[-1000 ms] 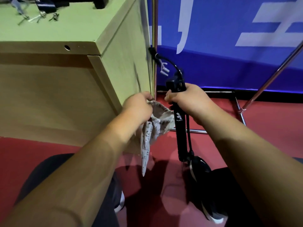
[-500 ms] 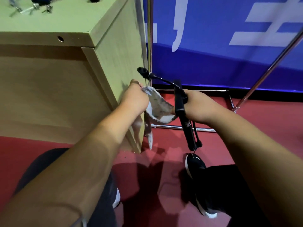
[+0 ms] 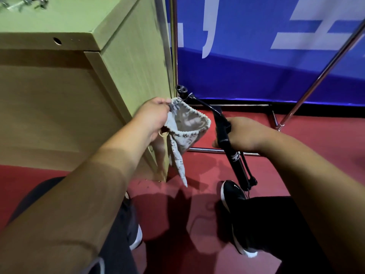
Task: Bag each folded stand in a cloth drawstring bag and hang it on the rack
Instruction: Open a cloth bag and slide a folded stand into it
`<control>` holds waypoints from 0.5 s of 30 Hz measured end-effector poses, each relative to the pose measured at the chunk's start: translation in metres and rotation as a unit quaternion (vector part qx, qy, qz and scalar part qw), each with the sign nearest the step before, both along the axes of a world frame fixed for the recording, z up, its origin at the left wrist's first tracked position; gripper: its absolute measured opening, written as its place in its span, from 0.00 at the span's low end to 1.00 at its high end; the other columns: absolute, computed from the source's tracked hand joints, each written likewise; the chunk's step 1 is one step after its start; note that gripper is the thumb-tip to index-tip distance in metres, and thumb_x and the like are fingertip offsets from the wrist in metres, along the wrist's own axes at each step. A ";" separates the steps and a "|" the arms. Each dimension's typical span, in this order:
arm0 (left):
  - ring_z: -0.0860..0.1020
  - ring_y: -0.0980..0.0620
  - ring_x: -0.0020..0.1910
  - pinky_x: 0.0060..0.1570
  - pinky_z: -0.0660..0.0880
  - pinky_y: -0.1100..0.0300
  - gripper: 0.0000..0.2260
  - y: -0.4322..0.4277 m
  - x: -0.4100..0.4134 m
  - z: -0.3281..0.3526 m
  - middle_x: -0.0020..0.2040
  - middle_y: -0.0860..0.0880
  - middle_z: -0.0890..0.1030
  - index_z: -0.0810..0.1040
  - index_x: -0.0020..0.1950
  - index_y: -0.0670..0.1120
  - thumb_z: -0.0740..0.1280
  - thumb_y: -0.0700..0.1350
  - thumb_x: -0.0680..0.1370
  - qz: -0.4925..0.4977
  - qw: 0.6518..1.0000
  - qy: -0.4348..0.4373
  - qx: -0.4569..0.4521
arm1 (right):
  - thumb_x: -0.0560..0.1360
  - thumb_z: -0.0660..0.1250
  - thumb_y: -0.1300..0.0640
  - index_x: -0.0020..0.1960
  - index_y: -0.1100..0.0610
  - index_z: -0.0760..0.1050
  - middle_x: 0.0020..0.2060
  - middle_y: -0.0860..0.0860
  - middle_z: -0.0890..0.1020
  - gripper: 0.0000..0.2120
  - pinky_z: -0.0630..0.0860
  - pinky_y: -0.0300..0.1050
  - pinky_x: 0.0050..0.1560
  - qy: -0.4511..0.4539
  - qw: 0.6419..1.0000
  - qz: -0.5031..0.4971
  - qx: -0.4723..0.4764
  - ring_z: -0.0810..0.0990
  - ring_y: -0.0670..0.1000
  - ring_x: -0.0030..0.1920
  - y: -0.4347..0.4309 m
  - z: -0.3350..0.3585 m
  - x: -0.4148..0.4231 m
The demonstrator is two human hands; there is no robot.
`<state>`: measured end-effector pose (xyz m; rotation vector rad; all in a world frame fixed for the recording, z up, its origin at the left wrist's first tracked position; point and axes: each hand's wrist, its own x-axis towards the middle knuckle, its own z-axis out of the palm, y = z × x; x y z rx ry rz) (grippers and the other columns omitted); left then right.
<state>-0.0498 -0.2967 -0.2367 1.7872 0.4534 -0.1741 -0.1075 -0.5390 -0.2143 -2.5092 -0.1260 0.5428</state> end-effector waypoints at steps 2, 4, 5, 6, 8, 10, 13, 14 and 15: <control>0.85 0.47 0.51 0.53 0.81 0.55 0.12 -0.001 0.001 0.000 0.50 0.48 0.87 0.83 0.51 0.52 0.63 0.37 0.84 -0.004 1.000 -0.017 0.011 | 0.76 0.76 0.54 0.45 0.55 0.79 0.43 0.54 0.85 0.07 0.74 0.42 0.42 0.000 1.000 0.008 -0.012 0.84 0.57 0.48 0.001 0.001 0.000; 0.79 0.52 0.37 0.37 0.73 0.61 0.12 -0.001 0.000 0.002 0.45 0.52 0.86 0.83 0.49 0.54 0.64 0.39 0.84 -0.032 0.994 -0.059 0.082 | 0.77 0.75 0.55 0.45 0.55 0.78 0.44 0.55 0.85 0.07 0.73 0.42 0.41 0.004 1.000 0.013 -0.016 0.84 0.58 0.49 0.001 0.001 0.000; 0.76 0.52 0.34 0.35 0.70 0.60 0.12 0.000 -0.001 0.003 0.43 0.54 0.86 0.83 0.47 0.56 0.65 0.41 0.84 -0.055 0.984 -0.082 0.146 | 0.77 0.75 0.55 0.46 0.56 0.79 0.44 0.55 0.85 0.07 0.73 0.42 0.42 0.006 1.000 0.014 -0.017 0.84 0.59 0.50 0.001 0.002 0.000; 0.76 0.50 0.33 0.35 0.70 0.58 0.12 -0.001 -0.001 0.004 0.42 0.56 0.85 0.83 0.45 0.57 0.66 0.43 0.83 -0.073 0.970 -0.100 0.208 | 0.78 0.75 0.55 0.47 0.56 0.79 0.44 0.55 0.86 0.06 0.73 0.43 0.42 0.009 1.000 0.017 -0.020 0.84 0.58 0.49 0.001 0.002 0.001; 0.78 0.48 0.35 0.35 0.72 0.57 0.10 0.000 0.000 0.003 0.40 0.55 0.85 0.84 0.45 0.59 0.67 0.45 0.82 -0.079 0.955 -0.124 0.259 | 0.77 0.75 0.55 0.45 0.54 0.79 0.41 0.52 0.85 0.06 0.72 0.44 0.39 0.022 0.999 0.029 -0.032 0.82 0.55 0.45 -0.001 0.001 0.002; 0.79 0.48 0.34 0.35 0.72 0.58 0.10 -0.001 0.001 0.002 0.38 0.54 0.86 0.85 0.47 0.61 0.67 0.49 0.82 -0.066 0.966 -0.120 0.220 | 0.76 0.75 0.56 0.42 0.53 0.78 0.38 0.50 0.84 0.07 0.71 0.44 0.37 0.039 0.997 0.041 -0.047 0.81 0.52 0.41 -0.001 0.000 0.002; 0.85 0.47 0.43 0.49 0.83 0.51 0.09 0.003 0.003 0.000 0.42 0.56 0.88 0.87 0.47 0.63 0.67 0.59 0.81 -0.052 0.982 -0.114 0.142 | 0.75 0.76 0.57 0.42 0.52 0.79 0.39 0.50 0.84 0.06 0.72 0.43 0.38 0.057 0.993 0.065 -0.077 0.81 0.54 0.42 0.000 -0.003 0.000; 0.86 0.47 0.48 0.54 0.84 0.47 0.09 0.004 0.003 -0.001 0.44 0.56 0.88 0.87 0.47 0.62 0.68 0.60 0.79 -0.051 0.984 -0.115 0.122 | 0.75 0.76 0.57 0.43 0.52 0.79 0.40 0.50 0.85 0.06 0.73 0.43 0.40 0.062 0.992 0.070 -0.080 0.82 0.54 0.44 0.001 -0.003 -0.001; 0.86 0.47 0.51 0.58 0.83 0.44 0.08 0.004 0.003 -0.002 0.46 0.57 0.88 0.87 0.47 0.62 0.69 0.61 0.78 -0.054 0.986 -0.115 0.106 | 0.75 0.76 0.57 0.43 0.51 0.78 0.42 0.50 0.86 0.07 0.74 0.44 0.42 0.066 0.992 0.075 -0.082 0.83 0.54 0.46 0.002 -0.003 -0.002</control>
